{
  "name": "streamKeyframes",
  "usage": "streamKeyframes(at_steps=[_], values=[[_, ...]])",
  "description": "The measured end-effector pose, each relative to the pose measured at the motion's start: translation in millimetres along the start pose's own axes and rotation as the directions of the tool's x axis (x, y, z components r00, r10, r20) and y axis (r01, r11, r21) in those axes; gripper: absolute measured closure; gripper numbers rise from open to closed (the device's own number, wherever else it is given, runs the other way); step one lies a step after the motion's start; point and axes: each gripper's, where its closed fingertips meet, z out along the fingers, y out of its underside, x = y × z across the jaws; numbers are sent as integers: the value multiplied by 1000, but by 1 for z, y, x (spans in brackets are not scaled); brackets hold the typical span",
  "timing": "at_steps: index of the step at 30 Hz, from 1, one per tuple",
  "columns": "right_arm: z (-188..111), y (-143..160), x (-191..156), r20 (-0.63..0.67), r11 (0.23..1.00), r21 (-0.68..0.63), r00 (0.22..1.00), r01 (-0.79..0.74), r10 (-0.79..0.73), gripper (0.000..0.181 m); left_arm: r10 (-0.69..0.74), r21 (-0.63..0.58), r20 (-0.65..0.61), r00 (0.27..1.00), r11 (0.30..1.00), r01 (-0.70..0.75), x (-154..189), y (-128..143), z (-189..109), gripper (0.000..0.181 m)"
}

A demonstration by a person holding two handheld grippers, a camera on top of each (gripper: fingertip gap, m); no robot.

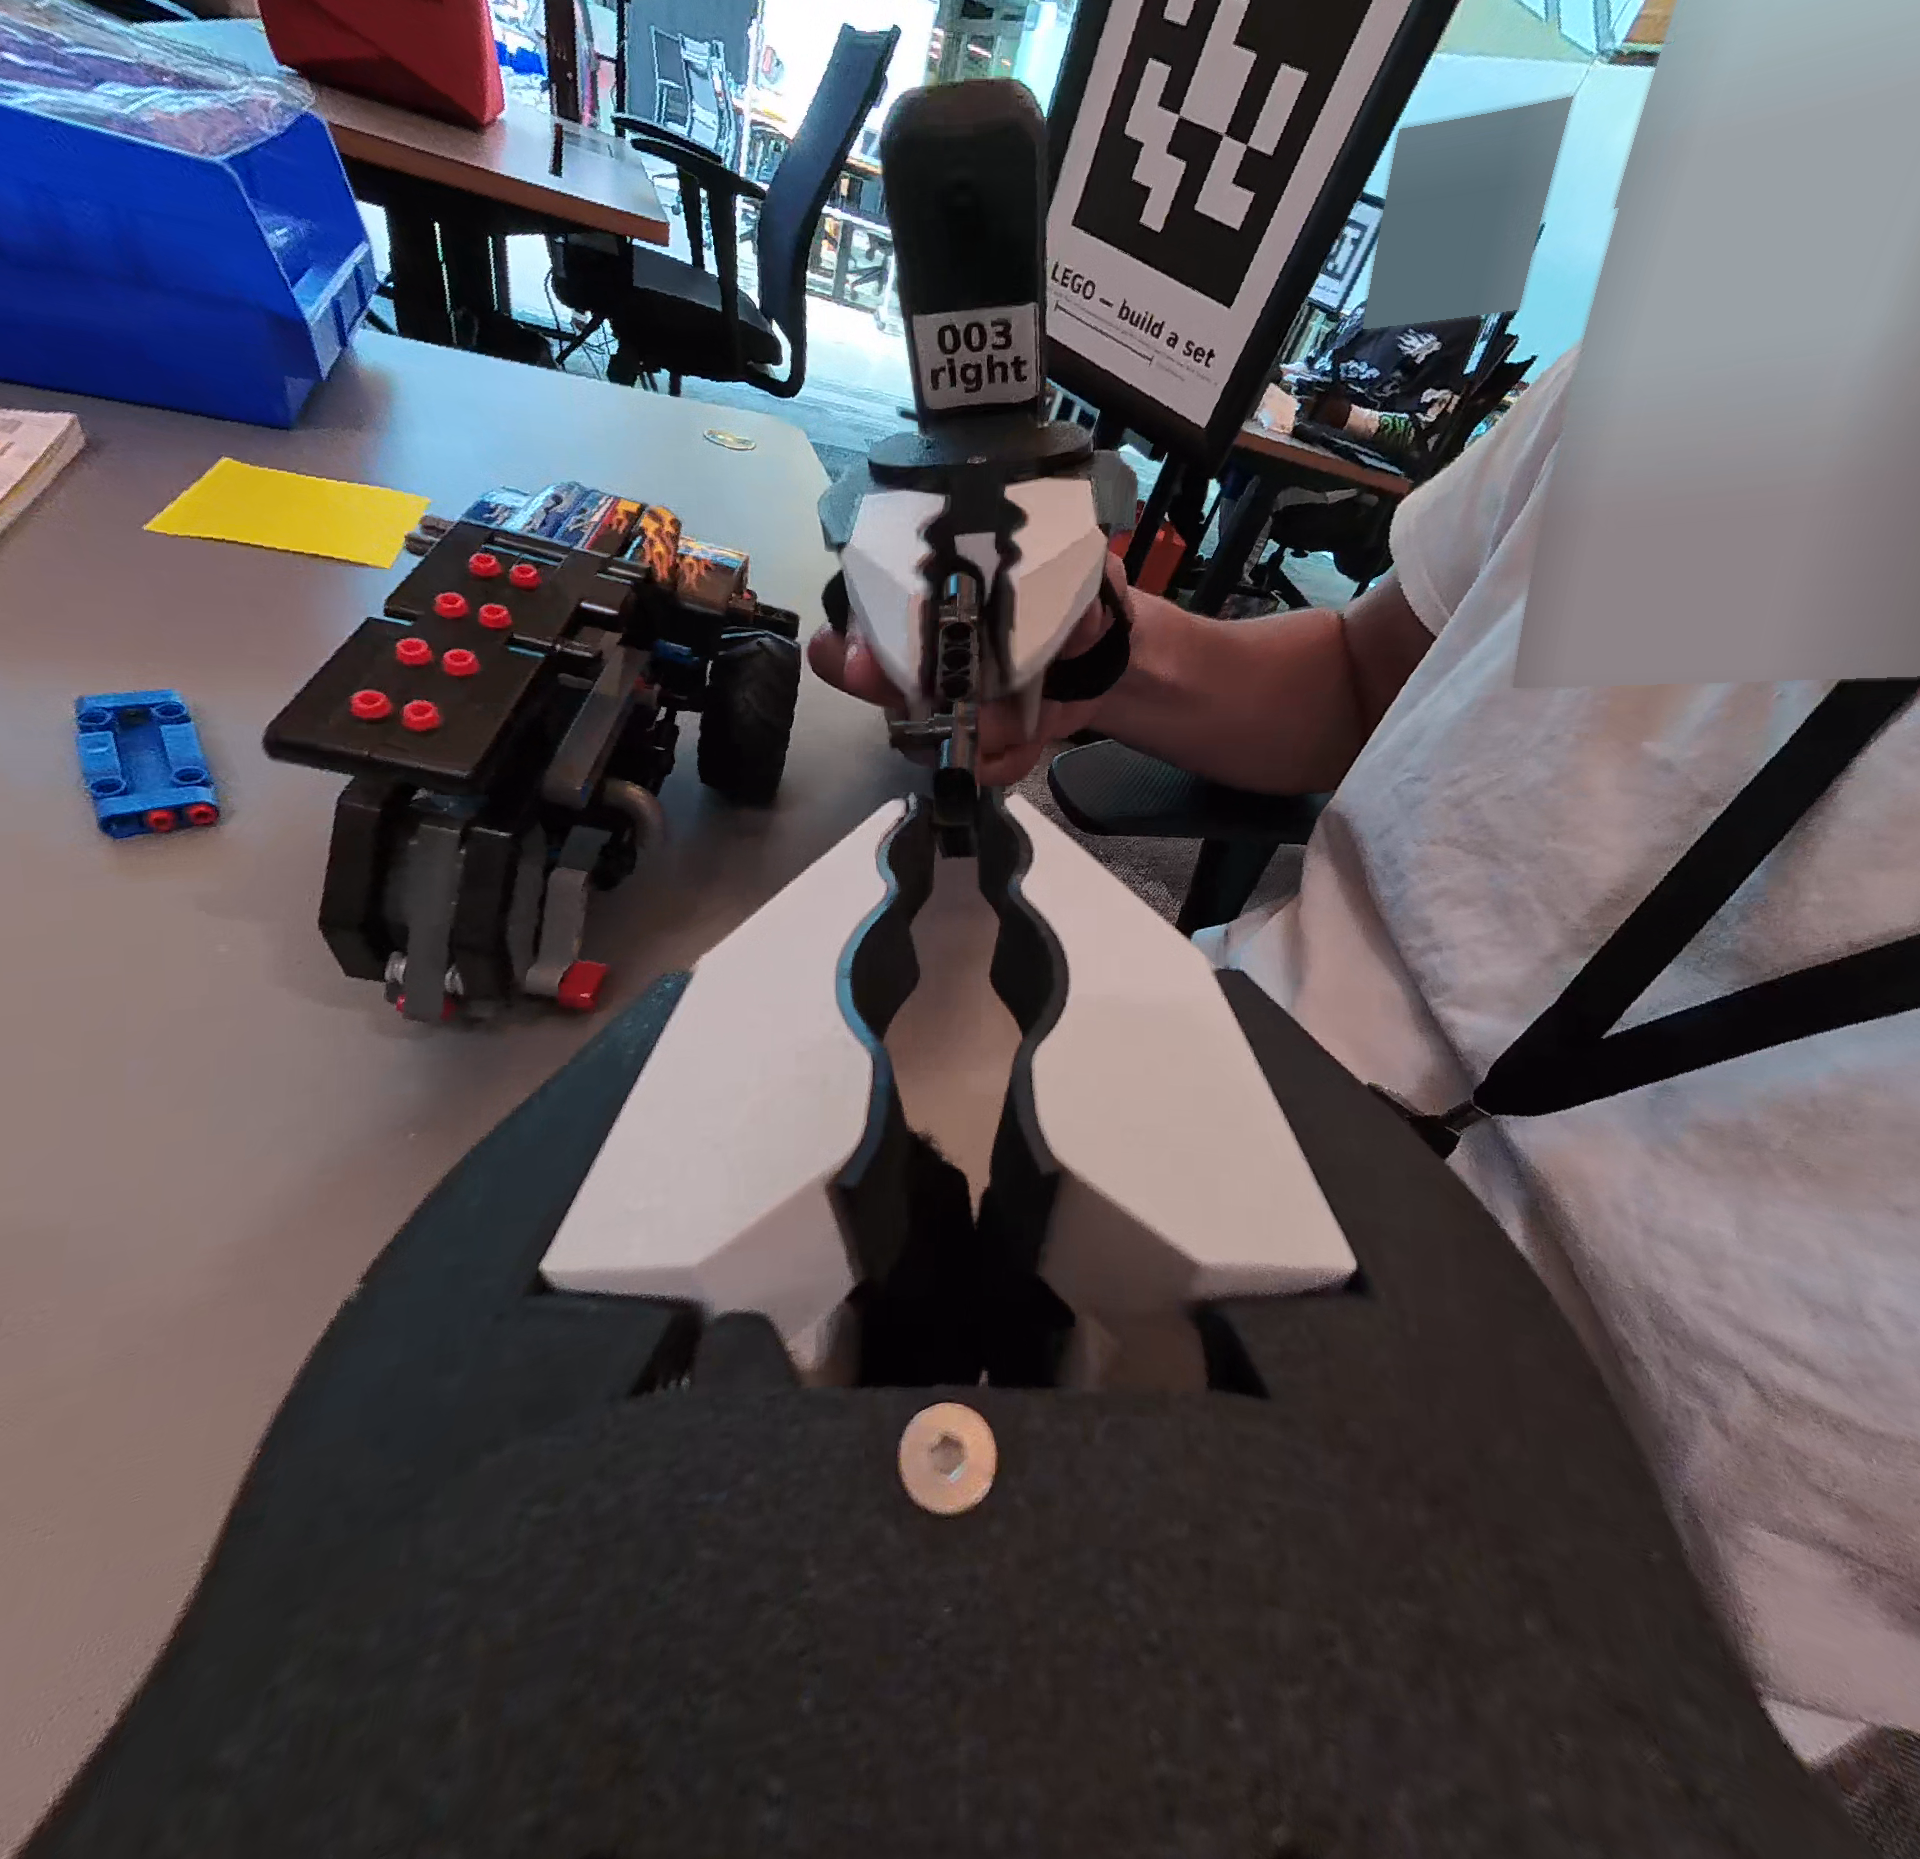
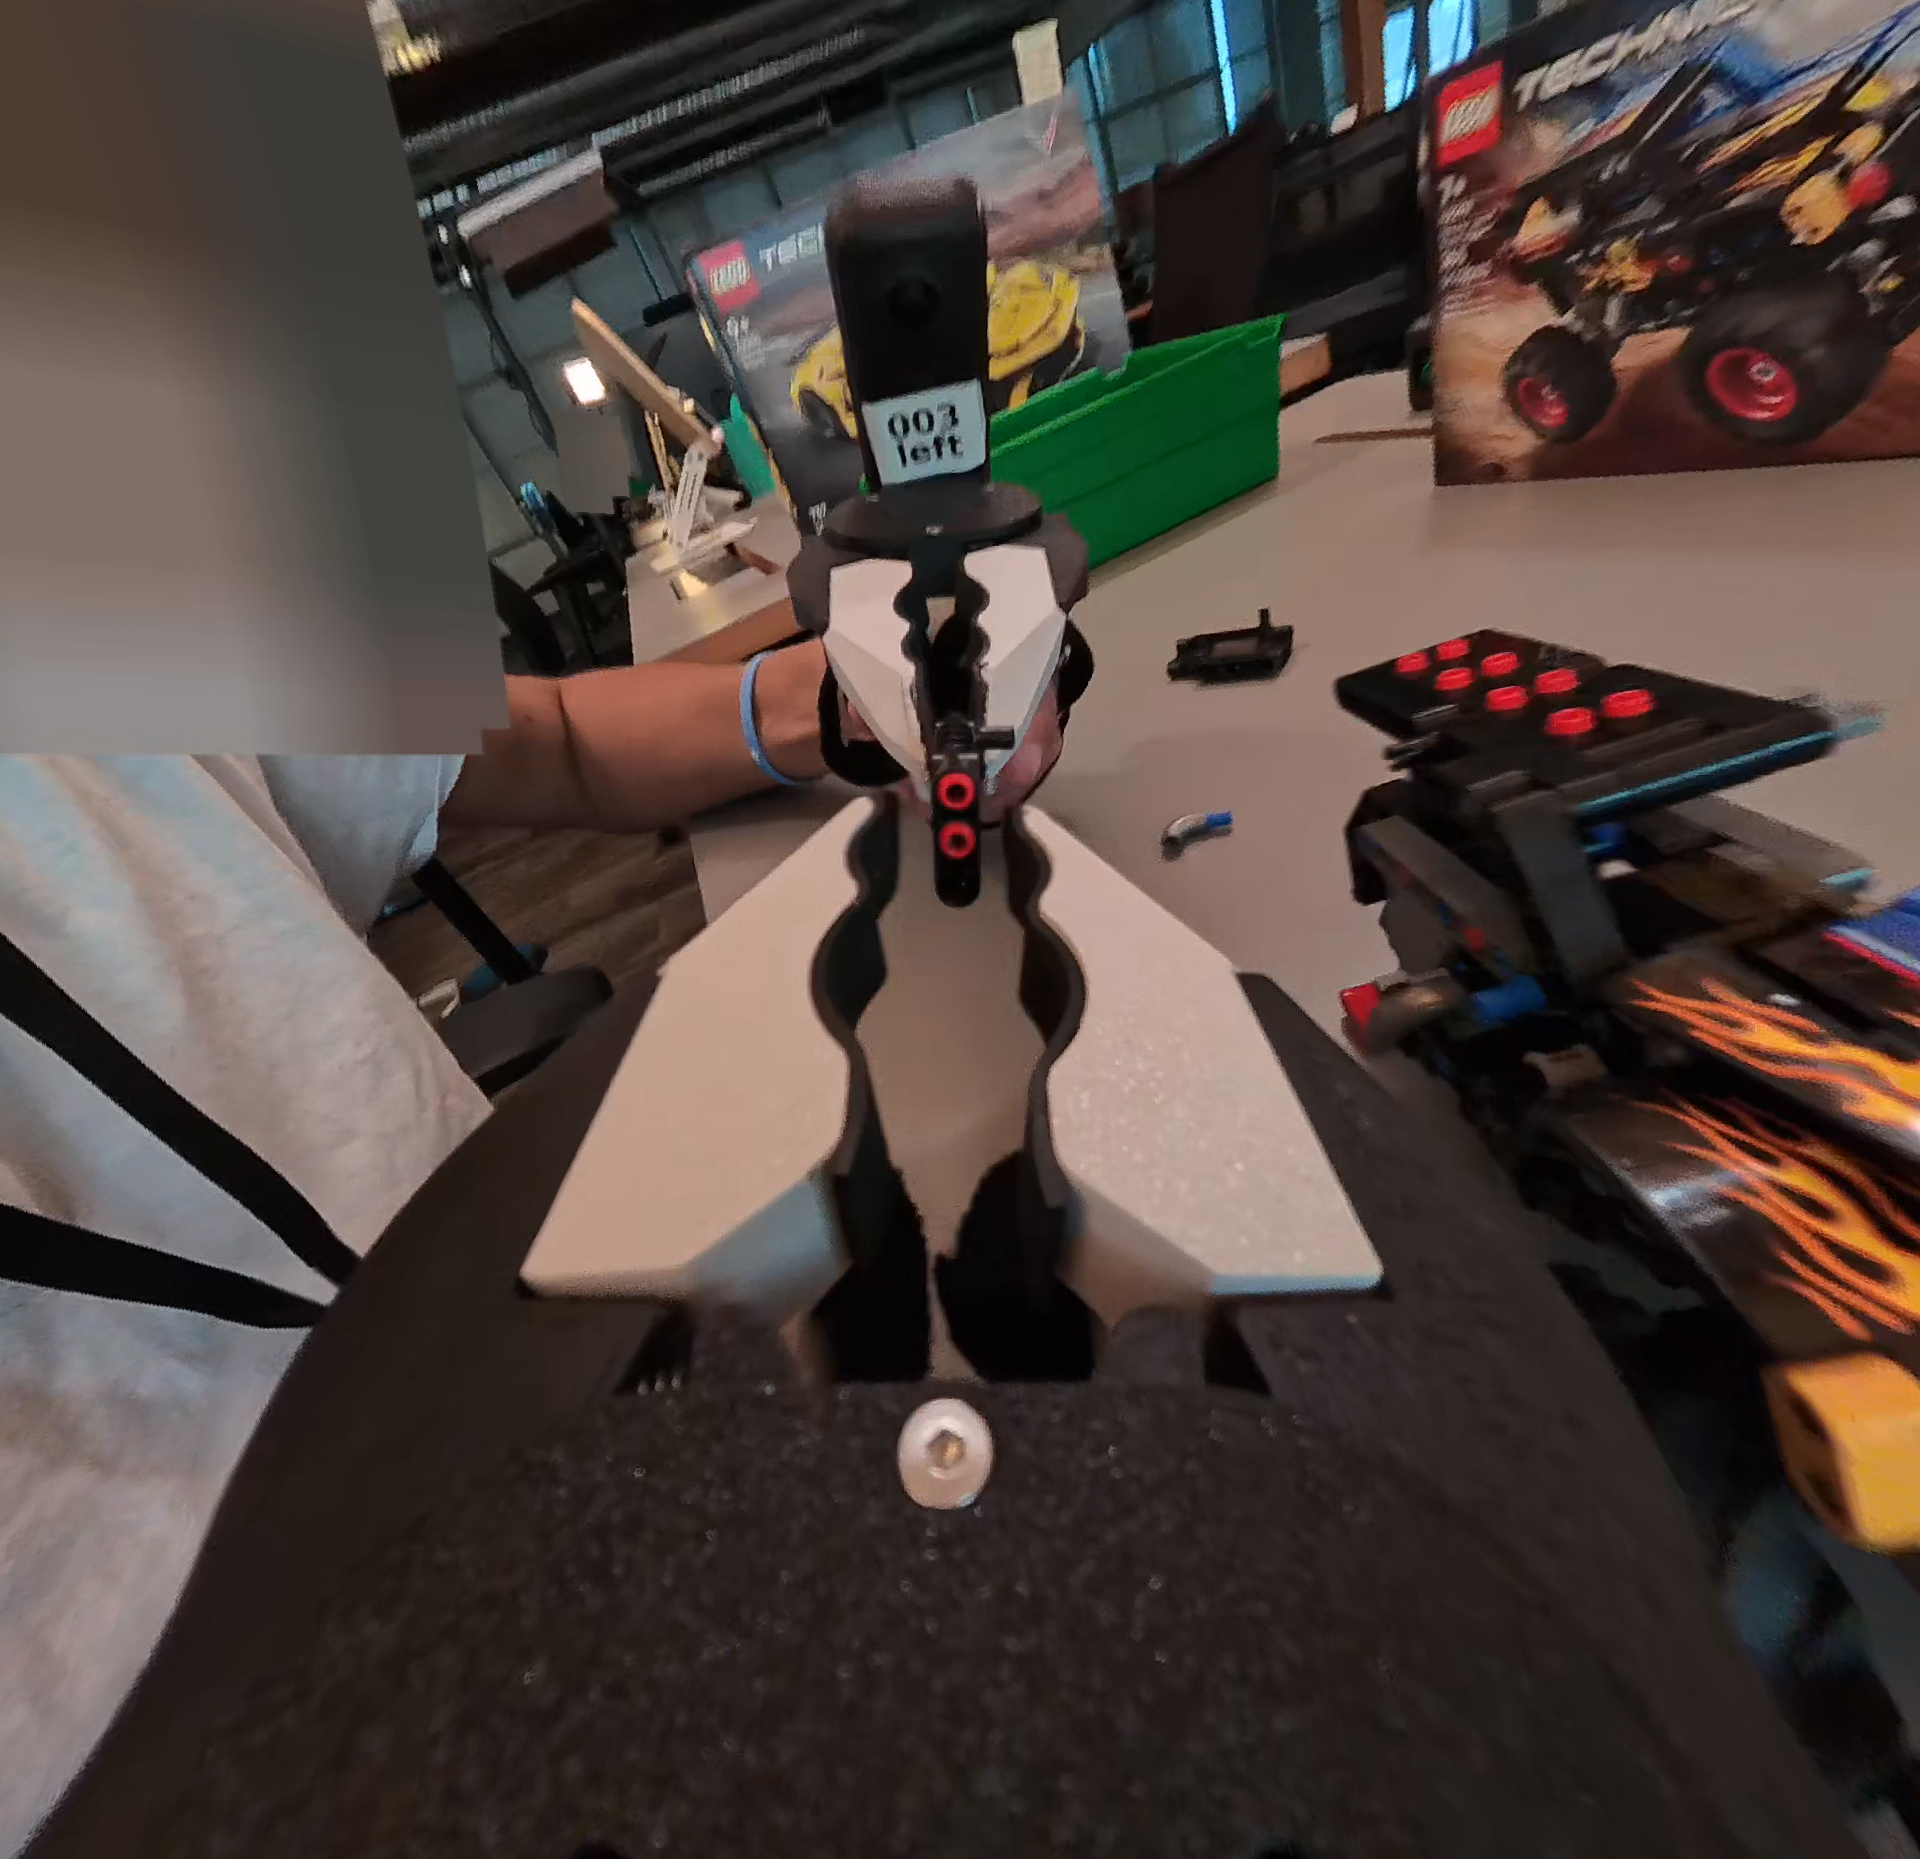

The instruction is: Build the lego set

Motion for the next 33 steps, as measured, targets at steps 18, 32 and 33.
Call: streamKeyframes(at_steps=[18, 32, 33], values=[[9, -4, -7, -6, 999, 32, 999, 38, -38, 174, 40, 41, 6, 999, 998, -41, 8, -5, 6, 173], [-31, -17, 15, -130, 997, 67, 991, 46, -37, 174, 27, 34, 163, 986, 999, -33, -34, -20, -35, 174], [-29, -11, 12, -131, 997, 37, 990, 66, -60, 174, 81, -49, 254, 964, 996, -71, -43, -19, -42, 174]])
